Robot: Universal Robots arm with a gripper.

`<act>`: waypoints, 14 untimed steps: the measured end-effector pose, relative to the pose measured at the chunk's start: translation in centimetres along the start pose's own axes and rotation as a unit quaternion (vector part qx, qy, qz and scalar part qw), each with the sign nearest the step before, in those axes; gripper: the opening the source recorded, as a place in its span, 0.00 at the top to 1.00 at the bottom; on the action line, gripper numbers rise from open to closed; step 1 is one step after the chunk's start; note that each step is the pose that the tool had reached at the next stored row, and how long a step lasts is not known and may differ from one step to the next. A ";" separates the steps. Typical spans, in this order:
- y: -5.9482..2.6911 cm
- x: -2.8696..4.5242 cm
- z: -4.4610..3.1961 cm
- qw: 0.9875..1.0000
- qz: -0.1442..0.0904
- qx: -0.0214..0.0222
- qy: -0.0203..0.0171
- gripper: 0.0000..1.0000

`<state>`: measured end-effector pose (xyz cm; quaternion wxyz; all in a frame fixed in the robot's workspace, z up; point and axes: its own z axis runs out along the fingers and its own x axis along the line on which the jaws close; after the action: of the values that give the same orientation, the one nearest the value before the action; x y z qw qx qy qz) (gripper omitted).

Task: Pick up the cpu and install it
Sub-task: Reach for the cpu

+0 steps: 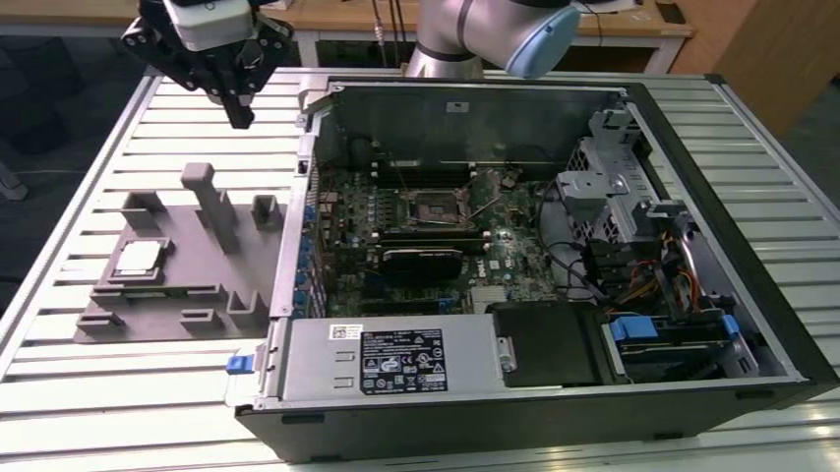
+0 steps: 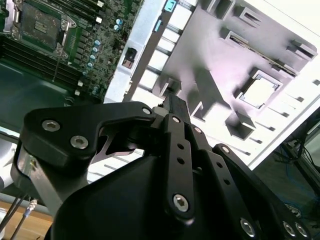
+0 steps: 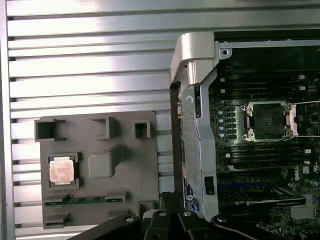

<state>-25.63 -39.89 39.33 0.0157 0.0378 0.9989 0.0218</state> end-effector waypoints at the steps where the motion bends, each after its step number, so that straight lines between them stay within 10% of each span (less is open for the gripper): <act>1: -0.01 0.17 0.00 1.000 0.000 0.000 0.000 0.89; 14: -0.18 2.38 -0.07 1.000 0.000 0.000 0.000 0.89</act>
<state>-28.02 -39.89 39.33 0.0159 0.0378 0.9989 0.0218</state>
